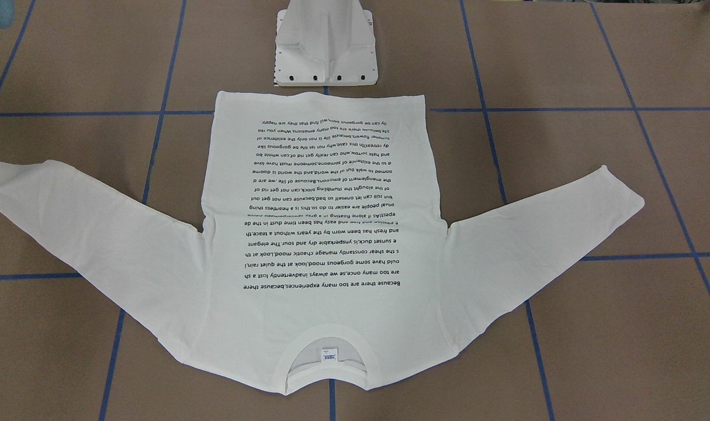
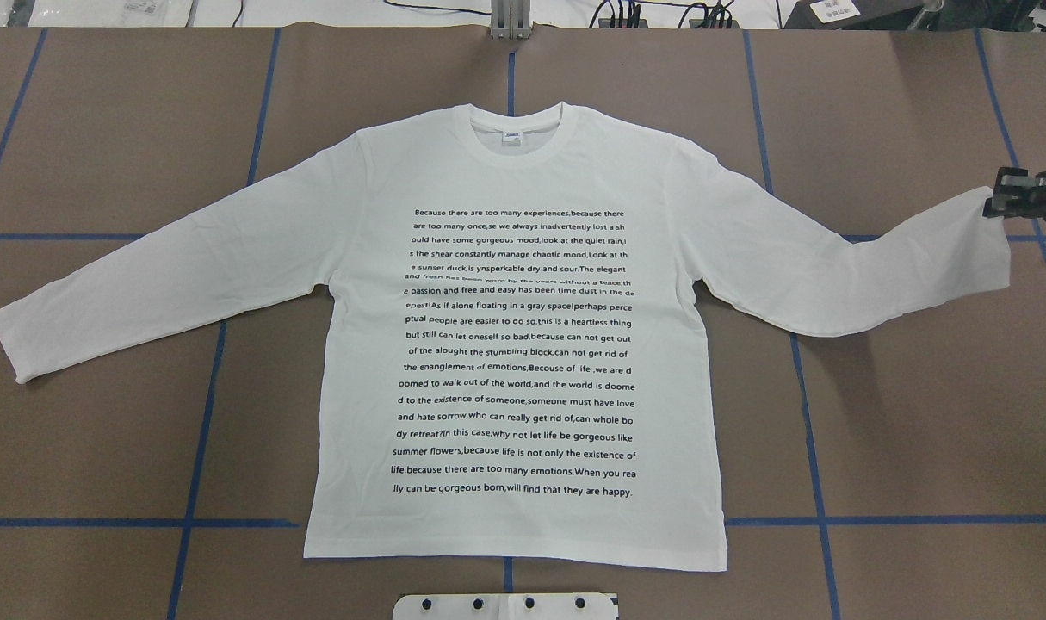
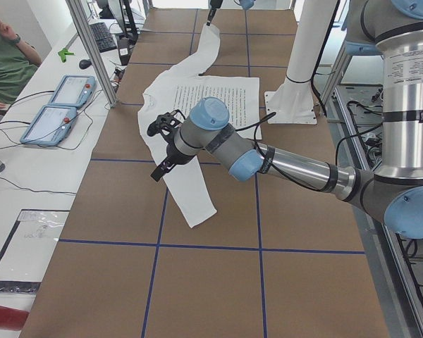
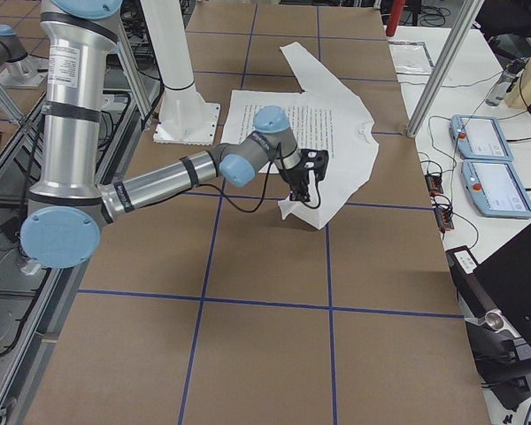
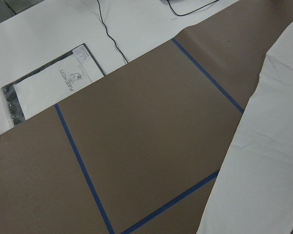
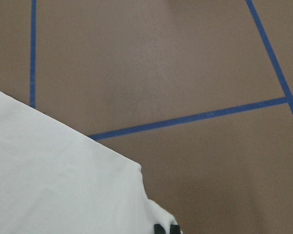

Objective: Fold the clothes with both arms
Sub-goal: 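Move the right gripper to the sleeve cuff nearest it and grasp it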

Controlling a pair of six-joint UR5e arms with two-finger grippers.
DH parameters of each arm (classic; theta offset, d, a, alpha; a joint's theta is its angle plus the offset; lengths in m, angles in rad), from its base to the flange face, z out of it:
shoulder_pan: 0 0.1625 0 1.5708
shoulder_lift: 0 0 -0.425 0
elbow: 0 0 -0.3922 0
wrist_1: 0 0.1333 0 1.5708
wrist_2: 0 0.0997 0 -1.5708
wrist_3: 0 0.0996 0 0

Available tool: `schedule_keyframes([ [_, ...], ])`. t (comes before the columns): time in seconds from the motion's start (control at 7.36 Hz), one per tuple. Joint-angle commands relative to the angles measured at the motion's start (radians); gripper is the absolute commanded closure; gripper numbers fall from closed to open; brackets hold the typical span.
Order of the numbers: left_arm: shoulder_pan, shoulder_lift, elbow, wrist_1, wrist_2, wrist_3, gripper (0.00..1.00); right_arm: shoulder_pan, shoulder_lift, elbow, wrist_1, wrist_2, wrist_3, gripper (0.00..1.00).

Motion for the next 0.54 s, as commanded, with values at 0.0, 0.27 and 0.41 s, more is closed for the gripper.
schedule_keyframes([
  [0.0,0.0,0.0,0.001,0.0,0.0,0.0,0.0,0.004,0.464,0.014,-0.538,-0.022,0.016,1.0],
  [0.27,0.0,0.0,0.004,0.001,0.0,0.0,0.0,-0.033,0.692,-0.038,-0.697,-0.068,0.024,1.0],
  [0.41,0.0,0.0,0.004,0.001,0.0,-0.002,0.0,-0.095,0.8,-0.127,-0.696,-0.139,0.059,1.0],
])
